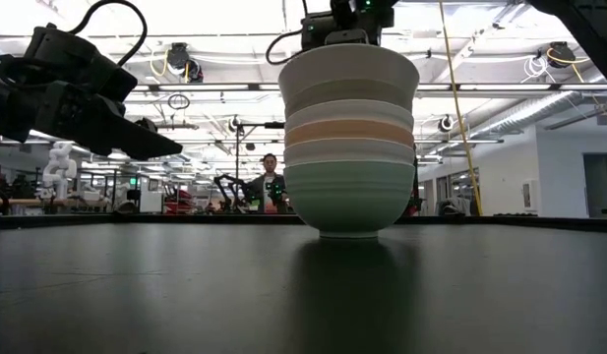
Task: Nest bowls inside each other
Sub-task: Return to Home Position
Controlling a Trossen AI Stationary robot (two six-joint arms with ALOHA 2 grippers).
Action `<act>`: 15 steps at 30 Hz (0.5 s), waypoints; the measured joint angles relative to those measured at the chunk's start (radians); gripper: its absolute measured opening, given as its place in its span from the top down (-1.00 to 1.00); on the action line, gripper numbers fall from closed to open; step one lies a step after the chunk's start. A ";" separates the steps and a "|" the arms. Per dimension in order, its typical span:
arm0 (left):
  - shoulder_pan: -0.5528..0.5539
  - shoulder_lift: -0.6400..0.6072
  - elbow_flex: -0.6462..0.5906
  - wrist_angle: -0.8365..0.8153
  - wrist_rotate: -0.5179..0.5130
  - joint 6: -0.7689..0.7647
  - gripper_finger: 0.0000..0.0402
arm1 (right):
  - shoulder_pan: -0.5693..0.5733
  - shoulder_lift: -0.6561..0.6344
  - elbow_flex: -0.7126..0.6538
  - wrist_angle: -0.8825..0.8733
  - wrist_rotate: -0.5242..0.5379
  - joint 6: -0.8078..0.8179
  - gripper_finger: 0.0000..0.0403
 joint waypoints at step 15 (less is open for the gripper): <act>0.000 -0.033 0.000 0.055 -0.025 0.004 -0.35 | 0.046 -0.244 -0.070 0.204 0.002 -0.155 0.25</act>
